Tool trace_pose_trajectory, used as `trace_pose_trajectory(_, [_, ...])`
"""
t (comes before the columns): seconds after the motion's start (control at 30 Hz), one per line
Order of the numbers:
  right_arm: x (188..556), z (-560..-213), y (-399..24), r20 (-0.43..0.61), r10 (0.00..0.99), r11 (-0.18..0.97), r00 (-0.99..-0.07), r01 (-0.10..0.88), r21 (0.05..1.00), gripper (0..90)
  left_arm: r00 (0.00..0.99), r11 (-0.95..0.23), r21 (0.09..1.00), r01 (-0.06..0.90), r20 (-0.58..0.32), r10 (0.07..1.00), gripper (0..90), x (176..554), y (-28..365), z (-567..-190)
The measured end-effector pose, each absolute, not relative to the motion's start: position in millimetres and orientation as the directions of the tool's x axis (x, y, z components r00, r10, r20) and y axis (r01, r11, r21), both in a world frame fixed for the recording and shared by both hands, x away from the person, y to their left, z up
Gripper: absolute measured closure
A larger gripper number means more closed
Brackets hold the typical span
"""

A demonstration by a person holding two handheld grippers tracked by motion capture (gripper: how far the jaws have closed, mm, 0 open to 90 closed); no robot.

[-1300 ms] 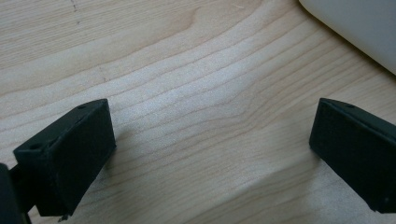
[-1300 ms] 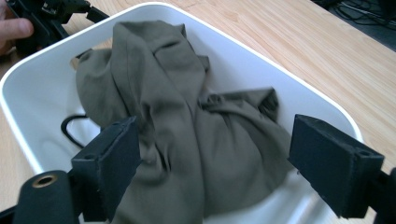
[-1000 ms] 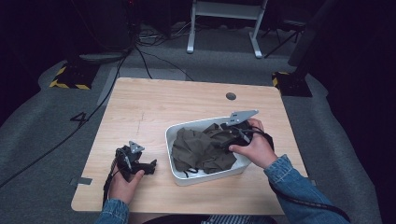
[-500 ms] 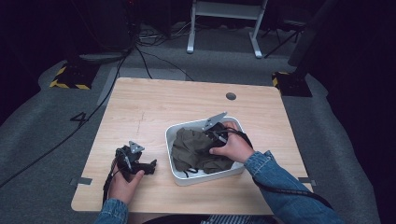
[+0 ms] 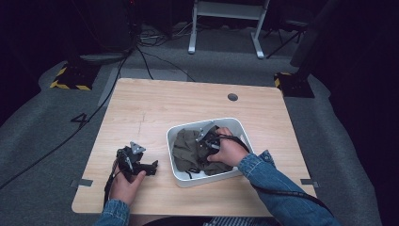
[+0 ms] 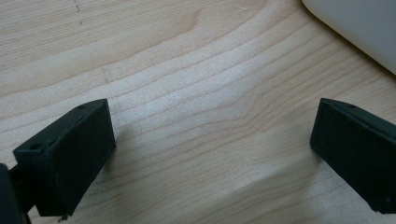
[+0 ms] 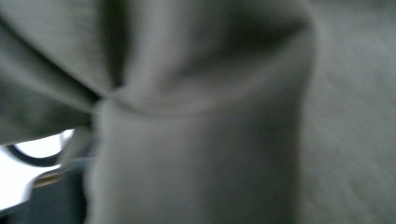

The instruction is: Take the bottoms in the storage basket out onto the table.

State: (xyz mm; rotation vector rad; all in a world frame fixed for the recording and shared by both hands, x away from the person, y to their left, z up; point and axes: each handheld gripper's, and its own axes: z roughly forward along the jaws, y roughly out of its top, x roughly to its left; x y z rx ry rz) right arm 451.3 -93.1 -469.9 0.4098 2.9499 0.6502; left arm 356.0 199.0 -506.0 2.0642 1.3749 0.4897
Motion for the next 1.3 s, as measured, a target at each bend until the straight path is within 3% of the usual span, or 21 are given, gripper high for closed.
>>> trace_pose_trajectory(0.1, [451, -464, -93, 0.007, 0.241, 0.883, -0.971, 0.222, 0.414, 50.1, 0.393, -0.278, 0.661, 0.696, -0.027, 0.919, 0.2, 356, 199, -506])
trace_pose_trajectory(0.13, [451, -464, -93, 0.007, 0.241, 0.883, -0.971, 0.222, 0.414, 50.1, 0.393, -0.278, 0.661, 0.696, -0.027, 0.919, 0.1, 356, 199, -506])
trace_pose_trajectory(0.23, [451, -459, -96, 0.045, 0.234, 0.877, -0.971, 0.231, 0.421, 66.0, 0.388, -0.273, 0.662, 0.698, -0.029, 0.921, 0.1, 359, 198, -506])
trace_pose_trajectory(0.63, [443, -434, -103, 0.047, 0.26, 0.856, -0.964, 0.253, 0.451, 70.1, 0.414, -0.294, 0.661, 0.69, -0.028, 0.91, 0.2, 363, 197, -506])
trace_pose_trajectory(1.3, [437, -338, -136, 0.039, 0.301, 0.71, -0.953, 0.251, 0.658, 70.1, 0.432, -0.311, 0.661, 0.683, -0.023, 0.902, 0.1, 361, 198, -506])
